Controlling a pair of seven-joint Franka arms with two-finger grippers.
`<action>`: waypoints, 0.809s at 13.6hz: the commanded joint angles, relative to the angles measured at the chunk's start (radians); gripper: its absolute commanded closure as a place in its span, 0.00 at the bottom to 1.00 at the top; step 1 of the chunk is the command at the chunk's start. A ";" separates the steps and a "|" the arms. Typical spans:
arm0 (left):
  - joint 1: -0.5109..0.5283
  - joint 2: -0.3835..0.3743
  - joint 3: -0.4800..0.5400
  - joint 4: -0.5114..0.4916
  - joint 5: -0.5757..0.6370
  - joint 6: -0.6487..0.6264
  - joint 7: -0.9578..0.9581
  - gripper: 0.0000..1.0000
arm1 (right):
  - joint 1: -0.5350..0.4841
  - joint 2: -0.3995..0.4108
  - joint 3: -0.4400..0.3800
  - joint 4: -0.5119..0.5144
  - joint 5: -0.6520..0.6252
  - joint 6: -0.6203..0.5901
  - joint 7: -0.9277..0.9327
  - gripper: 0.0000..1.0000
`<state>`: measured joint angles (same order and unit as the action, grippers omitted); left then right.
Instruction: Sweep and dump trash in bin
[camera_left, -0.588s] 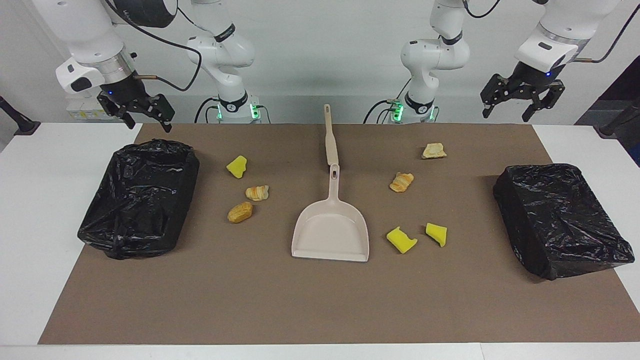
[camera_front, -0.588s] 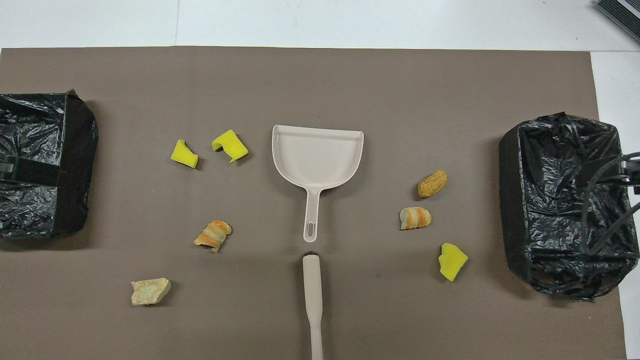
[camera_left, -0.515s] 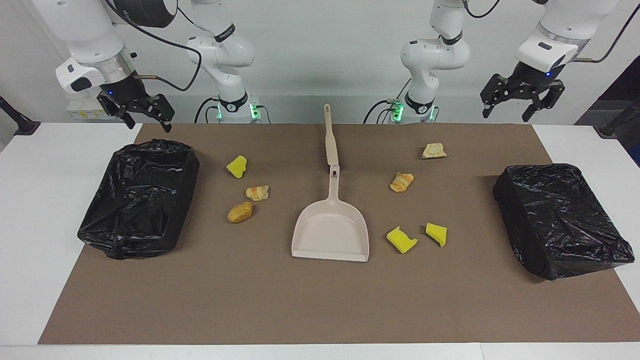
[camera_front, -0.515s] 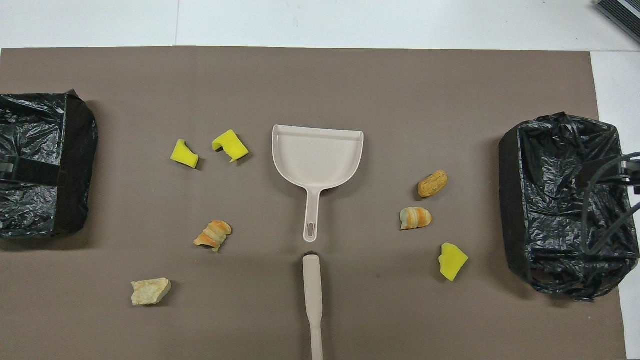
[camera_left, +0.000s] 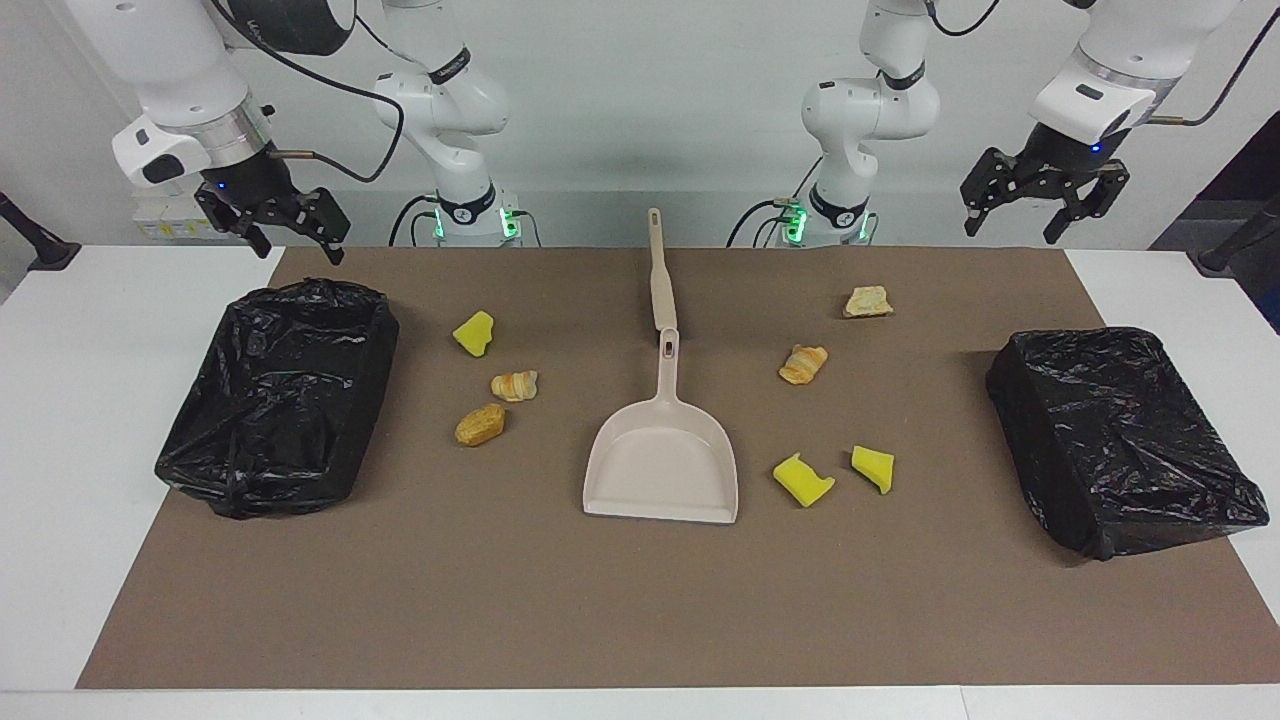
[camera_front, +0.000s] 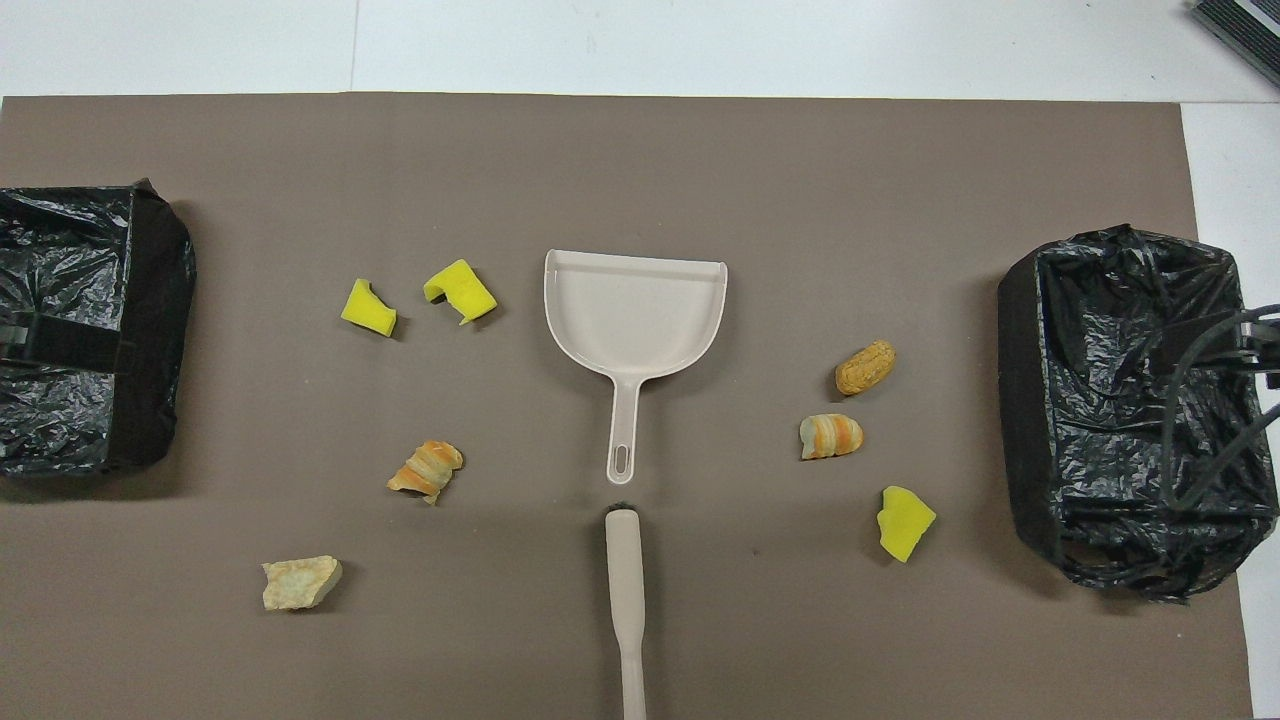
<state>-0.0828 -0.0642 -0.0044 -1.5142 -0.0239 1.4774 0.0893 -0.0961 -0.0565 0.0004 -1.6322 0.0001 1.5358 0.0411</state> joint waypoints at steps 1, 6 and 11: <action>0.008 -0.019 -0.006 -0.024 -0.002 0.009 -0.003 0.00 | 0.001 -0.025 0.000 -0.034 0.011 0.024 -0.010 0.00; 0.003 -0.022 -0.006 -0.026 -0.002 0.003 -0.002 0.00 | -0.001 -0.029 0.000 -0.031 0.008 0.007 -0.015 0.00; -0.003 -0.023 -0.006 -0.027 -0.002 0.007 -0.014 0.00 | 0.016 -0.025 0.009 -0.017 0.003 -0.032 -0.024 0.00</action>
<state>-0.0833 -0.0642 -0.0096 -1.5145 -0.0239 1.4789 0.0886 -0.0817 -0.0599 0.0035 -1.6332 0.0000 1.5214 0.0368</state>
